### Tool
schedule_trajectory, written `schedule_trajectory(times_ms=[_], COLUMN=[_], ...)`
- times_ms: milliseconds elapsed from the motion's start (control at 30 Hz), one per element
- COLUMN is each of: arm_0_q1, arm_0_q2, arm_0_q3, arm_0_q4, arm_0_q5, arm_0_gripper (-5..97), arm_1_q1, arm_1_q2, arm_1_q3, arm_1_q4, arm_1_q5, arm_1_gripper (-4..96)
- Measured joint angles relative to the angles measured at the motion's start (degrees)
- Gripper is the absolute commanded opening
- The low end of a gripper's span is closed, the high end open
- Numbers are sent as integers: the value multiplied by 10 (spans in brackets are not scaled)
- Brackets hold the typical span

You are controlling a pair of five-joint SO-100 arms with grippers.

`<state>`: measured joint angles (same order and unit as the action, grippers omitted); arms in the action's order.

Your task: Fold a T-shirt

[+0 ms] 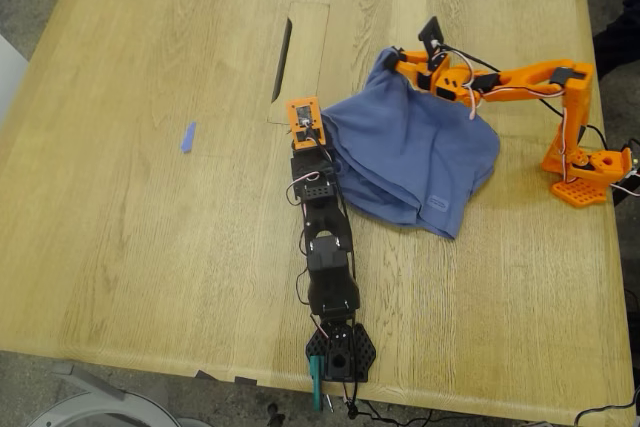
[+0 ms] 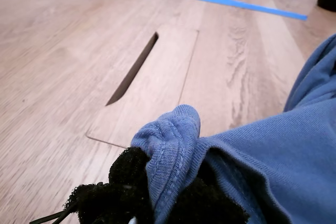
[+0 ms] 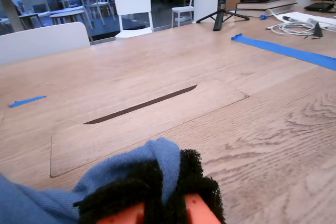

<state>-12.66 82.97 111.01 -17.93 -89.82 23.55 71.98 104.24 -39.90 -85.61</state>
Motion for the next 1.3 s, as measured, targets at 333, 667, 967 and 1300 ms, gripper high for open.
schedule_trajectory(times_ms=[333, 667, 967, 1300], arm_0_q1=[-25, -54, -66, -71], arm_0_q2=[-134, -268, -469, -745], arm_0_q3=[-126, -294, -597, -1118], arm_0_q4=[-16, -9, 95, 446], arm_0_q5=[0, 0, 0, -14], arm_0_gripper=[-3, -3, -3, -3], arm_1_q1=[25, 38, 53, 61], arm_1_q2=[-175, -348, -454, -470], arm_1_q3=[-192, -479, -654, -748], arm_1_q4=[12, 134, 179, 239], arm_1_q5=[8, 8, 13, 20], arm_1_gripper=[0, 0, 0, 0])
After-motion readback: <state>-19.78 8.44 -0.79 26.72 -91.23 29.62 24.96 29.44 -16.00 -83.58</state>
